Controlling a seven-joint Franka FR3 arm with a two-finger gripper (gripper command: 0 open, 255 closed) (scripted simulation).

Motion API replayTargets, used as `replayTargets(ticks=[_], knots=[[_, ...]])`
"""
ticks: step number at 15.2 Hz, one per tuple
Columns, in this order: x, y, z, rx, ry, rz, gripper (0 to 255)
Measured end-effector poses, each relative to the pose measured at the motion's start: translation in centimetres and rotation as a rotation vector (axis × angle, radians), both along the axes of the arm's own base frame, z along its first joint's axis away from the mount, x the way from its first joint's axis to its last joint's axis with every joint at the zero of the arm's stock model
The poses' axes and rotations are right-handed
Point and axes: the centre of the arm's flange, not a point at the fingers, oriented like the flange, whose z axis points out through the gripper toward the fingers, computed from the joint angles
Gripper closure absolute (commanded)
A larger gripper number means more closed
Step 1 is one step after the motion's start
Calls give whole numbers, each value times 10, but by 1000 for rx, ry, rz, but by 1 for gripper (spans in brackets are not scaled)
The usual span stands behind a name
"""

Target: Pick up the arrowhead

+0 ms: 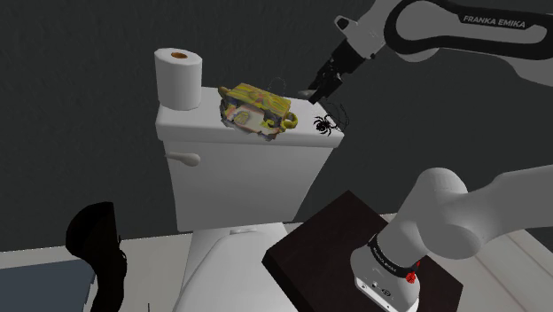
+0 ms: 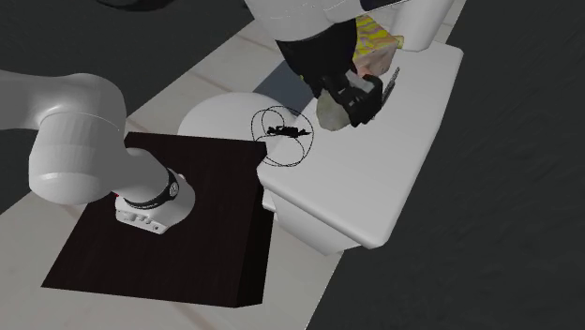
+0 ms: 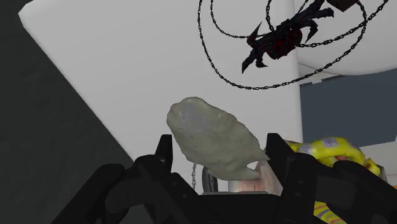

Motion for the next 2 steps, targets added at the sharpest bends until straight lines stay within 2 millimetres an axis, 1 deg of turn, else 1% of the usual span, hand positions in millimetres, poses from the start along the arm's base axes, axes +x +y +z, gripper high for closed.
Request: replayTargets(ticks=[2], knots=[[0,-1,7,0,0,0,255]])
